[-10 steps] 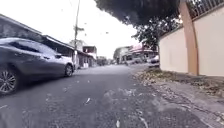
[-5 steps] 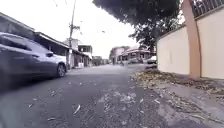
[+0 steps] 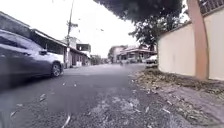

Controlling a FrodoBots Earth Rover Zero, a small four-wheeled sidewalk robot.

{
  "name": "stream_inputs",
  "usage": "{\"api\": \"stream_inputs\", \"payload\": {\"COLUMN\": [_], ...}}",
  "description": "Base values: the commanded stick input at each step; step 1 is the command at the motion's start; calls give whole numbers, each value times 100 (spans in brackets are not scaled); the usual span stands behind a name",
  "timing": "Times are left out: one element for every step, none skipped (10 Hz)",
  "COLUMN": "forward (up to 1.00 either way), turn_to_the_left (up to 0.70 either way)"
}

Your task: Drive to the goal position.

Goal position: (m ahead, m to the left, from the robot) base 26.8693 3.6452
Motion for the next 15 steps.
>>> {"api": "stream_inputs", "payload": {"forward": [70,70,70,70,70,70,70,70,70,70,70,70,70,70,70], "turn_to_the_left": [-9,-31,-18,-9,-1,0,0,0,0,-10,-30,-7,0,0,1]}}
